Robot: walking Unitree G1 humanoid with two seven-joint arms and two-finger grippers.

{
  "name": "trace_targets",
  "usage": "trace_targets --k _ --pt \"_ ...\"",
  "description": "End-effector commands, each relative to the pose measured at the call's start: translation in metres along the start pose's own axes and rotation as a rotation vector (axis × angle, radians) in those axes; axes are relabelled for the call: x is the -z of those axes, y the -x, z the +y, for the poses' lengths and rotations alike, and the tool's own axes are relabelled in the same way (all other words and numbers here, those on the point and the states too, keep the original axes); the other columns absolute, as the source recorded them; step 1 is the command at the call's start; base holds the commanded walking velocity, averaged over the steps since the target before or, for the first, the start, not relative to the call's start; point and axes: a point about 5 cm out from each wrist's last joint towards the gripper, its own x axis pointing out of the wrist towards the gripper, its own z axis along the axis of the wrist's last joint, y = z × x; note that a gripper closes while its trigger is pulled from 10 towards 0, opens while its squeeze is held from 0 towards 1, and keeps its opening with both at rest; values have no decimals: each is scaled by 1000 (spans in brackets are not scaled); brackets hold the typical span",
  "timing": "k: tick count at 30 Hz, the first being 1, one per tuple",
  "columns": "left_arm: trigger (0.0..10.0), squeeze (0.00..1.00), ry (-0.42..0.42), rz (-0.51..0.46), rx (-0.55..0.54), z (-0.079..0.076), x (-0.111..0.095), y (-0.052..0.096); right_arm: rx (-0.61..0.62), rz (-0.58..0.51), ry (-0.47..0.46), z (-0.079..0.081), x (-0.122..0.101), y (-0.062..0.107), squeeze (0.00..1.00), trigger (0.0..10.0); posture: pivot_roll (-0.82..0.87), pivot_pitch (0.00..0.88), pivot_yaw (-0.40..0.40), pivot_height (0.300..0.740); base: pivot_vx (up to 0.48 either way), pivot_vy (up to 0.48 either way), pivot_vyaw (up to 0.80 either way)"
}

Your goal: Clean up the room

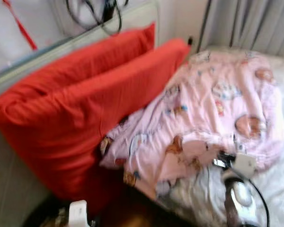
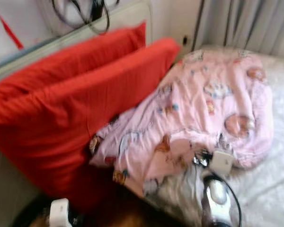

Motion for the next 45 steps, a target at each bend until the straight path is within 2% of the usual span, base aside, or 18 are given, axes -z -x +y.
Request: trace_targets --k 1,14,27,36,45 --pt "10000 0 -7 22 -12 6 4 2 43 -23 9 -3 -3 0 0 10000 77 57 61 740 -266 0 0" --pt "10000 0 -6 28 -14 6 5 2 139 -49 35 -14 -7 -1 0 10000 80 64 64 740 -268 0 0" --pt "10000 0 -4 28 -15 7 5 2 153 -59 54 -14 -8 -1 0 10000 83 71 62 740 -267 0 0" --pt "10000 0 -1 26 -18 7 5 2 179 -123 112 -17 -19 -2 0 10000 84 73 60 740 -272 0 0" --pt "10000 0 -3 27 -13 7 5 2 188 -154 122 -20 -23 -1 0 10000 81 76 58 740 -281 0 0"
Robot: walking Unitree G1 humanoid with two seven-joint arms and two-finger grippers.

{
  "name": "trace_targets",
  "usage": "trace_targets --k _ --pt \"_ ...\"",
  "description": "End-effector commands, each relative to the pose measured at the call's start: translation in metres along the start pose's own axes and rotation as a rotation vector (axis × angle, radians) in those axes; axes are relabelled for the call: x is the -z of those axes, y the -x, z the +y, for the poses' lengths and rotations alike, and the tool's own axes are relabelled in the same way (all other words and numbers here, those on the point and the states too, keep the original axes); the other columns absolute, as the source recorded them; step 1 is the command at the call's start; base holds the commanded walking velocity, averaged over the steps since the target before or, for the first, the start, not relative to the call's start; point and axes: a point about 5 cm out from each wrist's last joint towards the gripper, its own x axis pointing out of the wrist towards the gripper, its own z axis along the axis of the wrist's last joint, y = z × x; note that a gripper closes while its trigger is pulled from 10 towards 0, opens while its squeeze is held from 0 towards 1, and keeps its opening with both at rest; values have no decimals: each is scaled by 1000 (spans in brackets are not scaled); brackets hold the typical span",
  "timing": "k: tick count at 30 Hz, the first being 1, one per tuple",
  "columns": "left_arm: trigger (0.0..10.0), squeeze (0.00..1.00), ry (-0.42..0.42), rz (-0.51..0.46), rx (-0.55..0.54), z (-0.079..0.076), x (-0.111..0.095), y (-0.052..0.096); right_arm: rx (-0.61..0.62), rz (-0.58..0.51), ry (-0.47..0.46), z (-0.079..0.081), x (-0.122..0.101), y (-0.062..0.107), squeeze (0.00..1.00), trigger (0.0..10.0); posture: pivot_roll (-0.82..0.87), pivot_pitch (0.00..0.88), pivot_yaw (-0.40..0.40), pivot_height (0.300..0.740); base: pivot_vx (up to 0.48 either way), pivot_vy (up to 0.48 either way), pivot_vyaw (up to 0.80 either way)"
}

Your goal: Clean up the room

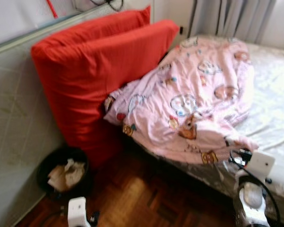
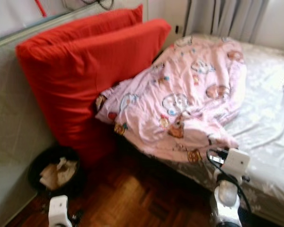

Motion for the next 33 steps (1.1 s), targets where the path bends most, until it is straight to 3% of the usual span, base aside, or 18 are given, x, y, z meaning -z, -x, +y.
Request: trace_targets --k 1,8,10,15,21,28,33 --pt "10000 0 -6 38 0 1 9 3 2 -11 10 -2 1 3 0 10000 81 76 58 740 -281 0 0" --pt "10000 0 -21 38 11 0 9 2 -29 -61 65 0 -3 6 0 10000 82 76 57 740 -78 0 0" --pt "10000 0 -23 37 12 -1 8 2 -17 -164 125 -4 -16 7 0 10000 82 76 57 740 0 0 0" --pt "10000 0 -26 37 14 -1 8 2 -18 -190 141 -5 -22 5 0 10000 74 76 58 740 0 0 0" --pt "10000 0 -25 36 19 -4 8 2 33 -44 115 -14 0 9 0 10000 80 76 53 740 0 0 0" --pt "10000 0 -21 36 22 -5 8 2 226 240 60 -46 40 25 0 10000 77 76 54 740 0 0 0" --pt "10000 0 -26 37 29 -6 9 2 271 345 23 -57 54 31 0 10000 79 78 54 740 0 0 0"
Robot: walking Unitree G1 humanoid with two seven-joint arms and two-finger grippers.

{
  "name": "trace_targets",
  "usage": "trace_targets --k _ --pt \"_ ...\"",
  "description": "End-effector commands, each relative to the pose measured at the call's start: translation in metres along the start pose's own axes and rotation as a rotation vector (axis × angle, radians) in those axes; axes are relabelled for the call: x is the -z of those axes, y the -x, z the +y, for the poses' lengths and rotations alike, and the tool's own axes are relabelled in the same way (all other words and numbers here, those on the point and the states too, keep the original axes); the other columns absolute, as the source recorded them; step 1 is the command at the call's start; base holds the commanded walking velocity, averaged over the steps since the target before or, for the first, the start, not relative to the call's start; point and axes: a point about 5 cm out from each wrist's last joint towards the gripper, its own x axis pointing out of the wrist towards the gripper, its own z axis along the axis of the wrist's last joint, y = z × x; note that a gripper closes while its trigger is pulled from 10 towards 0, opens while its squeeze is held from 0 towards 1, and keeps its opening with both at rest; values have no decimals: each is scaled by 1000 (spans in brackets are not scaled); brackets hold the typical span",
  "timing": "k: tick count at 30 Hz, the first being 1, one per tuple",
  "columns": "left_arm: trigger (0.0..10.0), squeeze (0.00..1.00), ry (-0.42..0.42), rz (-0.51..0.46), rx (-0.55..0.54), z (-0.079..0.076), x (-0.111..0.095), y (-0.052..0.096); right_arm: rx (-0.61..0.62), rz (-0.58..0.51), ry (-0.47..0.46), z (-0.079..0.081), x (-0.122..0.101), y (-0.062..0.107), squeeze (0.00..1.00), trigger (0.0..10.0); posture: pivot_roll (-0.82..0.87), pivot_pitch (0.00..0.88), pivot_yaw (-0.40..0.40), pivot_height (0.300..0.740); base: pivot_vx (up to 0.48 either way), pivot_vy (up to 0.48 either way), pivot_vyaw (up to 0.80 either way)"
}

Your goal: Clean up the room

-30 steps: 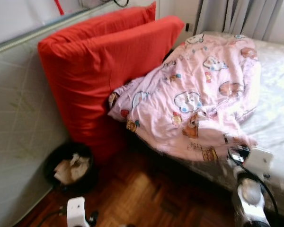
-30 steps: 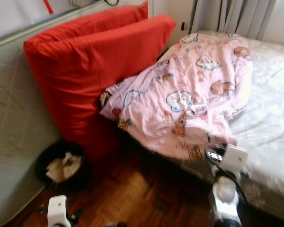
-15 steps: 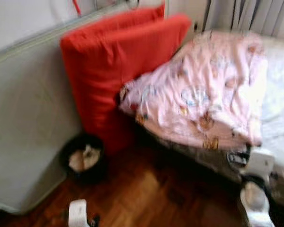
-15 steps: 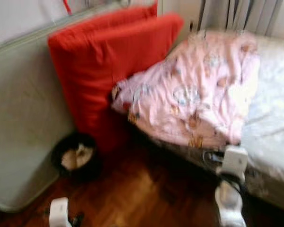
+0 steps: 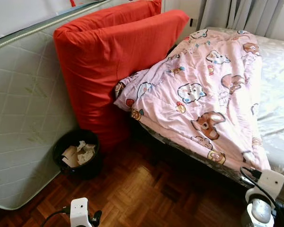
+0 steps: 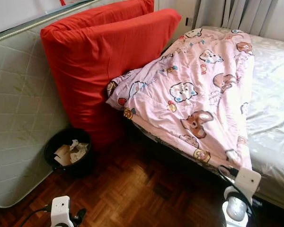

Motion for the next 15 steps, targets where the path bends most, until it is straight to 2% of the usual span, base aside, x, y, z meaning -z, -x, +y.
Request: trace_targets --k 1,7,8,15 --pt "10000 0 -23 29 3 2 6 2 28 54 -16 -9 8 0 0 10000 79 78 55 740 0 0 0" --pt "10000 0 -31 34 17 0 6 2 38 160 3 -16 23 3 0 10000 81 76 56 740 0 0 0" --pt "10000 0 -36 37 22 0 7 2 44 192 18 -19 29 4 1000 10000 85 77 56 740 0 0 0" --pt "10000 0 -43 45 36 -1 8 2 36 250 20 -21 41 11 1000 10000 84 77 57 740 0 0 0"
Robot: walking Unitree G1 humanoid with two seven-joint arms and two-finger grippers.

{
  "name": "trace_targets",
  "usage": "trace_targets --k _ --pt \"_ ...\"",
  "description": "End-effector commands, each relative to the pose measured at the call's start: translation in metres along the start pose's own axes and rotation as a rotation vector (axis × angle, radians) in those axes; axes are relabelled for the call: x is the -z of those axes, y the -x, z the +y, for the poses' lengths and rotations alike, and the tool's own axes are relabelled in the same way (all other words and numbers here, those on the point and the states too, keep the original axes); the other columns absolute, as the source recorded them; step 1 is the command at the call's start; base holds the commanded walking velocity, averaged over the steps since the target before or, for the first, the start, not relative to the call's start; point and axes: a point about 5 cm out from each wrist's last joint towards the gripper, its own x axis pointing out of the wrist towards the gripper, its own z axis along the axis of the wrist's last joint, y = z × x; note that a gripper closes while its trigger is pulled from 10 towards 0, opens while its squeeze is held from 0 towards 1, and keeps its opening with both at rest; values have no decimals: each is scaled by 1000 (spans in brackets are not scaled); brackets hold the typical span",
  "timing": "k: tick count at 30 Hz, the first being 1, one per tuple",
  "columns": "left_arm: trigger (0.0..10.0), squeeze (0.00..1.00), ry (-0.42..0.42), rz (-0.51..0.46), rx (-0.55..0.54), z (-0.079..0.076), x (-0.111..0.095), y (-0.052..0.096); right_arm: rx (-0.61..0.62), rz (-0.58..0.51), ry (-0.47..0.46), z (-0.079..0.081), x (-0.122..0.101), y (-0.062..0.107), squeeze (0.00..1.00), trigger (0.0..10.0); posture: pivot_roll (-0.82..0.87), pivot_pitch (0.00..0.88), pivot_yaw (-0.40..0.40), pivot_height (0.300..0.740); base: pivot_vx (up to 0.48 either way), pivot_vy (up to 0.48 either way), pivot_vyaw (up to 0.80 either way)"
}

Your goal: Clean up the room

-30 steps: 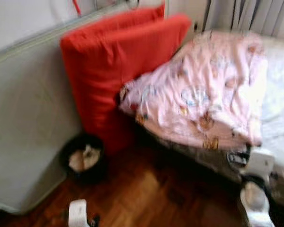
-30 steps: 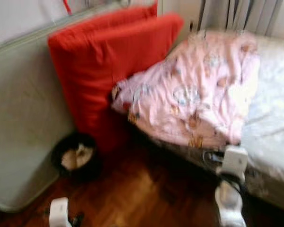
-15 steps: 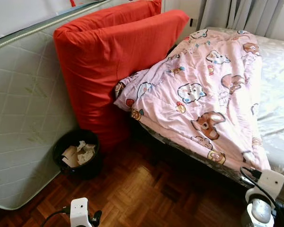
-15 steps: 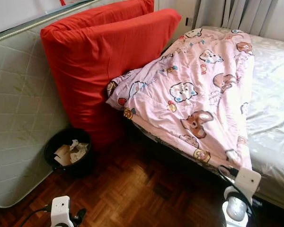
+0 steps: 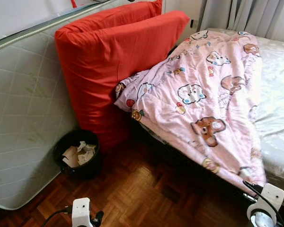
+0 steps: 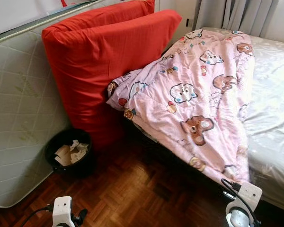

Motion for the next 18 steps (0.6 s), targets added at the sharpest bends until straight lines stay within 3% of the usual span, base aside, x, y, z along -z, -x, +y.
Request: trace_targets --k 1,6,7,8,14,18 --pt "10000 0 -5 28 -3 2 6 2 12 43 -6 -6 10 2 1000 10000 84 77 57 740 0 0 0" --pt "10000 0 0 33 -2 1 8 2 -2 55 9 -8 14 3 1000 10000 85 72 55 740 0 0 0" --pt "10000 0 3 37 0 1 8 2 -14 77 23 -9 18 4 800 10000 90 69 50 740 0 0 0" --pt "10000 0 4 39 1 0 8 2 -24 89 28 -8 20 5 0 10000 90 69 50 740 0 0 0" --pt "10000 0 9 47 7 -2 6 1 -221 157 39 14 34 13 0 10000 108 68 29 740 0 0 0" --pt "10000 0 13 43 9 -6 3 -1 -370 204 99 30 46 21 0 10000 152 76 -7 740 0 0 0"
